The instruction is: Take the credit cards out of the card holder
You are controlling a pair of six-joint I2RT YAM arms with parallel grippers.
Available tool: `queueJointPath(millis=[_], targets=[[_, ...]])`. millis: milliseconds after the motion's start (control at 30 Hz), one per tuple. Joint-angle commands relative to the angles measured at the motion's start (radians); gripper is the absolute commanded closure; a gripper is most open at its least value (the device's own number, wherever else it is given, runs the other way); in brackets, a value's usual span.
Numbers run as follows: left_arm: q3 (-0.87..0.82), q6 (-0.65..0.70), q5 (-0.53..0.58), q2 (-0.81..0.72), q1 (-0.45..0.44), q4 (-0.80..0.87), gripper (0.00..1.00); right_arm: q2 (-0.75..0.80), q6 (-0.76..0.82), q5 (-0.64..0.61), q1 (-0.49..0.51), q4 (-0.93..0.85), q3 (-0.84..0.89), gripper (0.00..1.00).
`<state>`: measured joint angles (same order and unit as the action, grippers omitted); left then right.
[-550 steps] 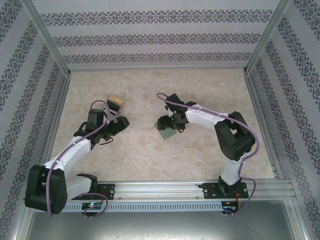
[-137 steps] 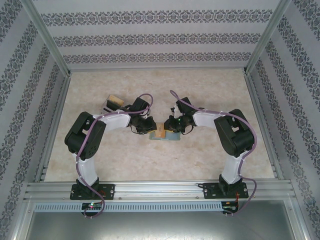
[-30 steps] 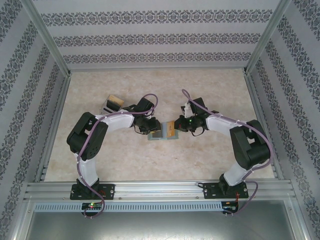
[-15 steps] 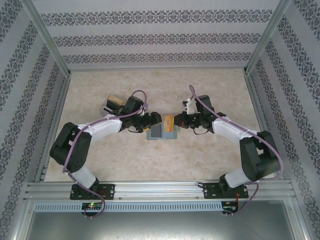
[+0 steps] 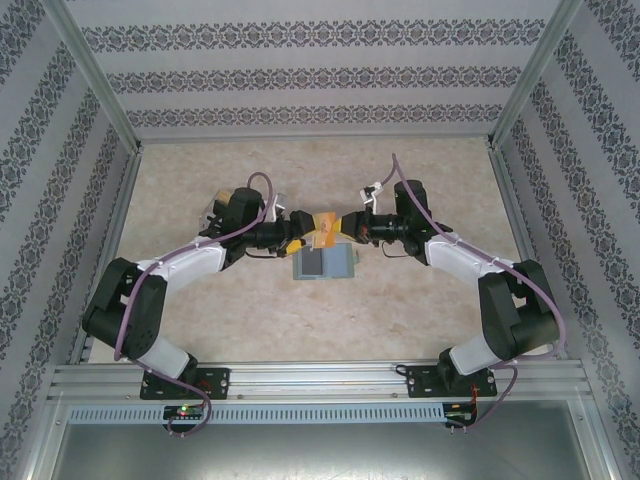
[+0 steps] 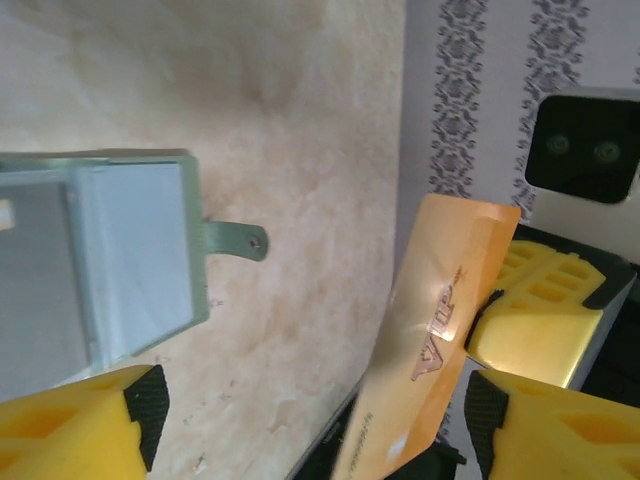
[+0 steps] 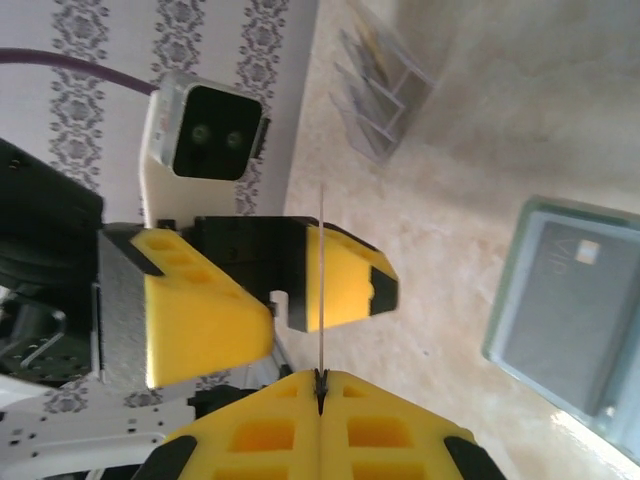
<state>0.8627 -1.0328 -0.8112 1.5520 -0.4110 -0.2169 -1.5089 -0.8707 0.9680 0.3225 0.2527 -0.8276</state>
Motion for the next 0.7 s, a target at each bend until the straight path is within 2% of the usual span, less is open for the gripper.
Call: queueJointPath(millis=[0, 367, 533, 567, 600, 667], targets=[[-0.004, -0.069, -0.091, 0.002, 0.008, -0.179, 0.3, -0.01, -0.069, 0.055, -0.01, 0.098, -0.012, 1.0], [0.011, -0.074, -0.115, -0.018, 0.008, -0.2, 0.66, -0.031, -0.123, 0.057, -0.018, 0.139, -0.031, 1.0], [0.008, -0.058, -0.118, -0.034, 0.008, -0.203, 0.94, -0.037, -0.121, 0.054, -0.02, 0.132, -0.033, 1.0], [0.012, -0.04, -0.112, -0.041, 0.008, -0.174, 1.0, -0.038, -0.111, 0.049, -0.021, 0.121, -0.033, 0.97], [0.017, -0.02, -0.103, -0.047, 0.007, -0.14, 1.0, -0.035, -0.097, 0.042, -0.022, 0.105, -0.034, 0.91], [0.028, 0.03, -0.068, -0.066, 0.006, -0.049, 1.0, -0.023, -0.056, 0.007, -0.023, 0.052, -0.027, 0.67]])
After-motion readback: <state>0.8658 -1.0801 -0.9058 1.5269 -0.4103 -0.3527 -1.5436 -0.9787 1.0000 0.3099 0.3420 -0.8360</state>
